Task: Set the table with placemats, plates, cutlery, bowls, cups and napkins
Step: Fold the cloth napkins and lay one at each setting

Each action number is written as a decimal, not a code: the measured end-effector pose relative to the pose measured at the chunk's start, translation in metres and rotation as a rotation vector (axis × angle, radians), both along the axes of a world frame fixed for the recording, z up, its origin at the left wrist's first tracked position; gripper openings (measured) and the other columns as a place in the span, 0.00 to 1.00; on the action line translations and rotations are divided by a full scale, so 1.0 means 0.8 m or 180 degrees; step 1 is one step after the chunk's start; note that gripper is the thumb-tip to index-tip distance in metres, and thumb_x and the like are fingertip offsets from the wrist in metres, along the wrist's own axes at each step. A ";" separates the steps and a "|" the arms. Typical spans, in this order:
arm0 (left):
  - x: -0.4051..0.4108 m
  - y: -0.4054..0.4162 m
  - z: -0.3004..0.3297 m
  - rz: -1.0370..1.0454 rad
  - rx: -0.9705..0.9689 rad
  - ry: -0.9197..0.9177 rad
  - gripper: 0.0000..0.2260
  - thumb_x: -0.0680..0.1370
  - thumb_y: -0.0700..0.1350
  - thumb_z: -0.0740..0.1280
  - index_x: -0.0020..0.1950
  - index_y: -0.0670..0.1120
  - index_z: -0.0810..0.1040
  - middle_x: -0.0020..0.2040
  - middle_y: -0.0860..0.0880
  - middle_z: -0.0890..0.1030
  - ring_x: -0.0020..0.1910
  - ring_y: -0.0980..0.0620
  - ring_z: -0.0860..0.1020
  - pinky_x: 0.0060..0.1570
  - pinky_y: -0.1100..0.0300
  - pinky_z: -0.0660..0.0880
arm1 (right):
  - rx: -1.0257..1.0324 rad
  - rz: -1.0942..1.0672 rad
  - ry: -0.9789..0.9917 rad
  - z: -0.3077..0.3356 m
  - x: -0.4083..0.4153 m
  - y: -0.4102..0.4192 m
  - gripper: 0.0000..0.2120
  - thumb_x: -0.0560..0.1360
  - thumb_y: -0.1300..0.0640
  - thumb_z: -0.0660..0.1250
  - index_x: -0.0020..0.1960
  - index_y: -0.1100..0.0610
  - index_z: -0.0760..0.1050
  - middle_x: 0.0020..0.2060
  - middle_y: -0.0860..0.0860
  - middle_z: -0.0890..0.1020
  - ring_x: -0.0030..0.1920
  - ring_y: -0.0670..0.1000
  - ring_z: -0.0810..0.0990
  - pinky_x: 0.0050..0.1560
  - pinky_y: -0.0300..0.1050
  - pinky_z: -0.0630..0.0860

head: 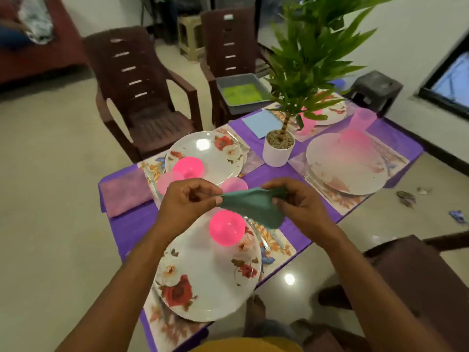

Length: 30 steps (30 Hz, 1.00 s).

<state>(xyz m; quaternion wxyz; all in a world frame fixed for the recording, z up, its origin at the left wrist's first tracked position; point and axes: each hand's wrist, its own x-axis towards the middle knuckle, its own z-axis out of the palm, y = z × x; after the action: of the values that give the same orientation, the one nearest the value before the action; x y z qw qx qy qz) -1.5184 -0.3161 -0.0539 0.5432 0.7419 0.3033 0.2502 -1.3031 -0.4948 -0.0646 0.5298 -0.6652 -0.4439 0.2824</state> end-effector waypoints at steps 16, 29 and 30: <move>0.019 -0.016 0.023 0.0294 0.0159 0.0186 0.07 0.75 0.35 0.78 0.48 0.46 0.88 0.44 0.50 0.88 0.45 0.48 0.86 0.48 0.53 0.84 | -0.0249 0.0318 0.0236 0.020 0.069 0.008 0.06 0.74 0.66 0.76 0.50 0.62 0.85 0.42 0.52 0.88 0.46 0.52 0.87 0.44 0.41 0.84; 0.026 -0.019 0.031 -0.0074 0.0435 0.0071 0.07 0.75 0.36 0.77 0.50 0.45 0.85 0.42 0.52 0.88 0.43 0.52 0.87 0.46 0.63 0.83 | -0.0211 -0.0084 -0.0431 0.021 0.065 -0.021 0.11 0.74 0.61 0.77 0.55 0.52 0.85 0.44 0.44 0.87 0.48 0.46 0.86 0.43 0.37 0.81; 0.028 -0.021 0.031 -0.0075 0.0424 0.0043 0.08 0.75 0.36 0.77 0.51 0.45 0.85 0.42 0.51 0.88 0.43 0.52 0.87 0.46 0.63 0.83 | -0.0224 -0.0086 -0.0650 0.019 0.067 -0.022 0.11 0.74 0.62 0.77 0.54 0.51 0.85 0.45 0.43 0.86 0.49 0.45 0.85 0.43 0.36 0.80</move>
<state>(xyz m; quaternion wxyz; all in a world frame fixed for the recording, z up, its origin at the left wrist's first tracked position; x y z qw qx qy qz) -1.4961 -0.3326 -0.0292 0.4935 0.7815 0.2808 0.2585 -1.2496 -0.5121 -0.0492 0.4619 -0.7146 -0.4764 0.2214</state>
